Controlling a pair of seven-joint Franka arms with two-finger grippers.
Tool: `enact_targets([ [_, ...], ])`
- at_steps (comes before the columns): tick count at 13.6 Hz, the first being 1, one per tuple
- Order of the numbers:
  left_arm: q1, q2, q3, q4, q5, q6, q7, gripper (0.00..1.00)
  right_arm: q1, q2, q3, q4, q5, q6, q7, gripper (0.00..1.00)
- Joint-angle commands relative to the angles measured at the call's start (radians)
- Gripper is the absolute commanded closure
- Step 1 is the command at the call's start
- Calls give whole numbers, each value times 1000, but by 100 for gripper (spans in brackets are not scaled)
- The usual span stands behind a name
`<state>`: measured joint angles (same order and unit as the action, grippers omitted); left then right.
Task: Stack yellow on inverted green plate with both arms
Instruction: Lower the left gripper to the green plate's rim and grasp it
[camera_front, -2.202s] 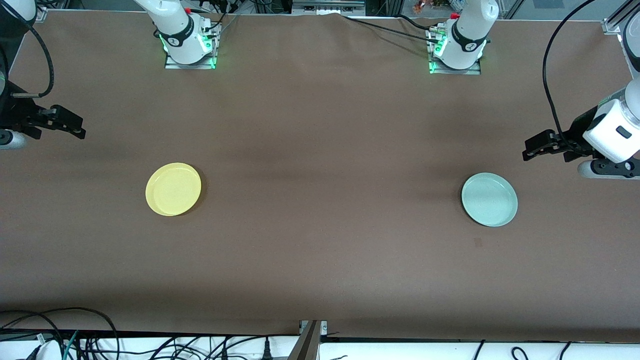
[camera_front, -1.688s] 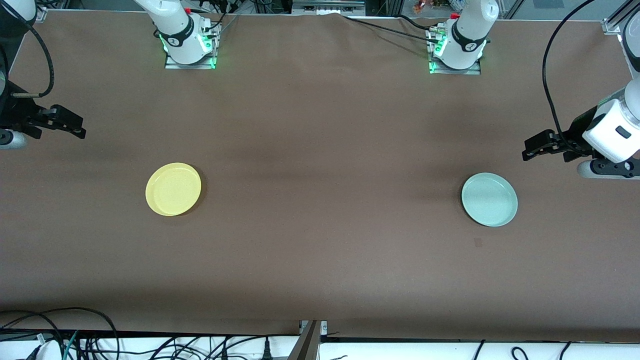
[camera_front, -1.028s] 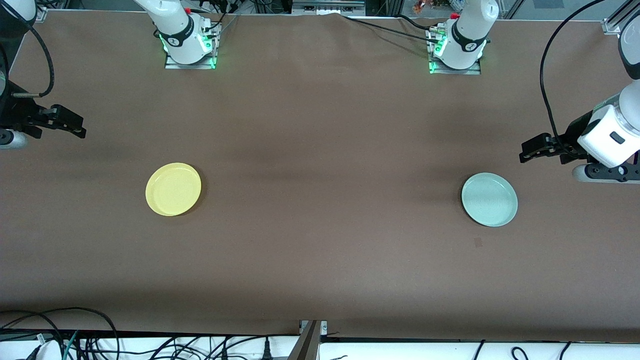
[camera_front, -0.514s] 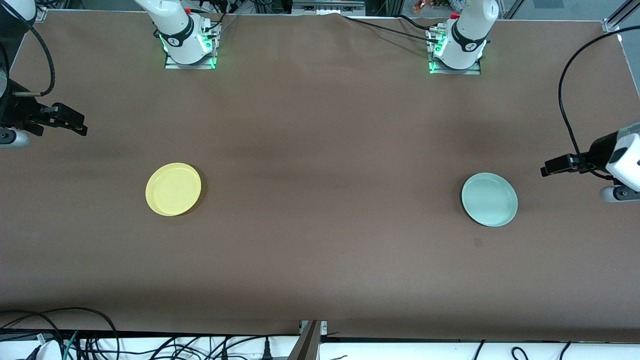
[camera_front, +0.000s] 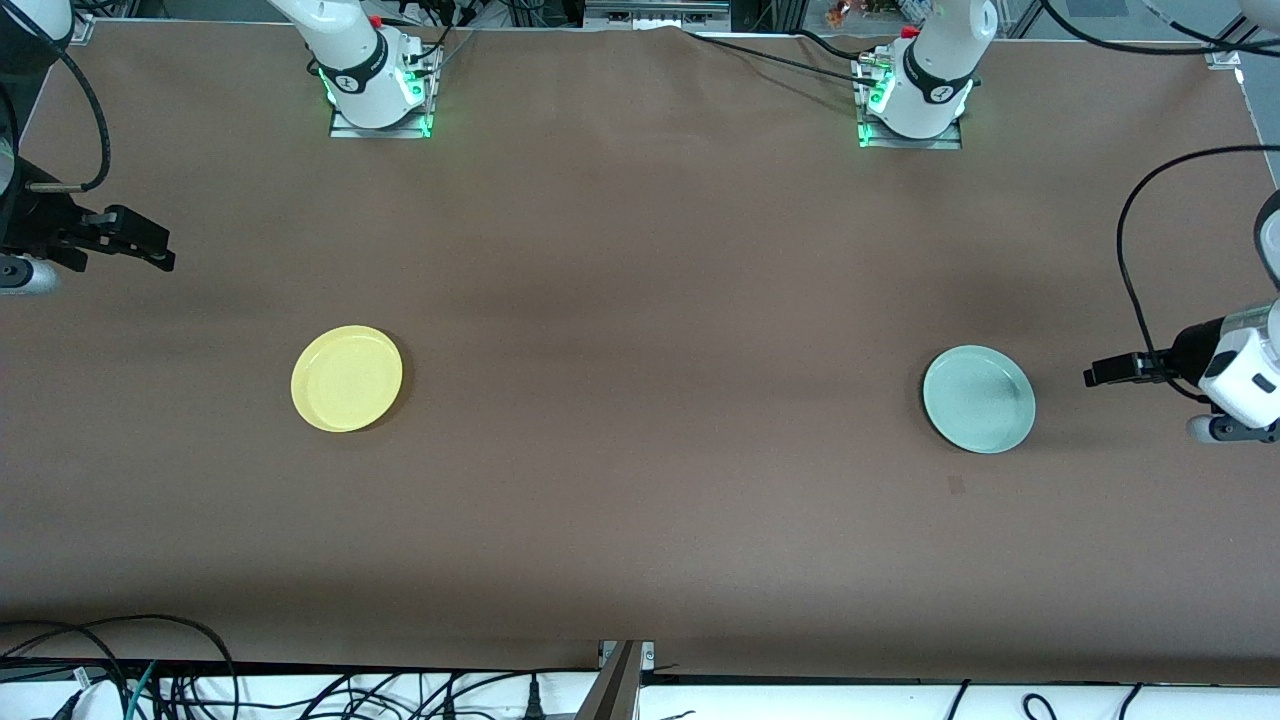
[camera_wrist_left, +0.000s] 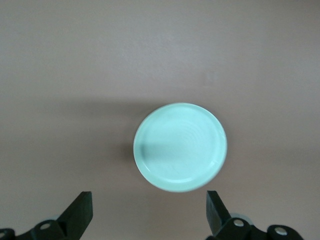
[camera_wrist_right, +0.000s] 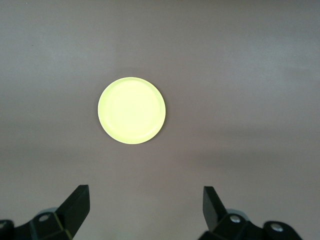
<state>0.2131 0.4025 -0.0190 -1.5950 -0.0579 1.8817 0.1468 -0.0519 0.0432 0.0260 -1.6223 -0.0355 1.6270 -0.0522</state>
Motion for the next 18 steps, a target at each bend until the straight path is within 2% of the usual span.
enact_targets([
  [1,35,-4,-9,-121,6,155,68,0,-3,-6,5,10,0,-18,-9,0],
  [5,58,39,-9,-250,-59,328,111,0,-2,-6,6,10,0,-18,-5,0],
  [11,77,145,-9,-269,-134,425,221,0,-2,-6,15,10,0,-18,-3,0],
  [18,91,147,-9,-376,-169,507,286,0,-2,-6,15,10,0,-18,0,0],
])
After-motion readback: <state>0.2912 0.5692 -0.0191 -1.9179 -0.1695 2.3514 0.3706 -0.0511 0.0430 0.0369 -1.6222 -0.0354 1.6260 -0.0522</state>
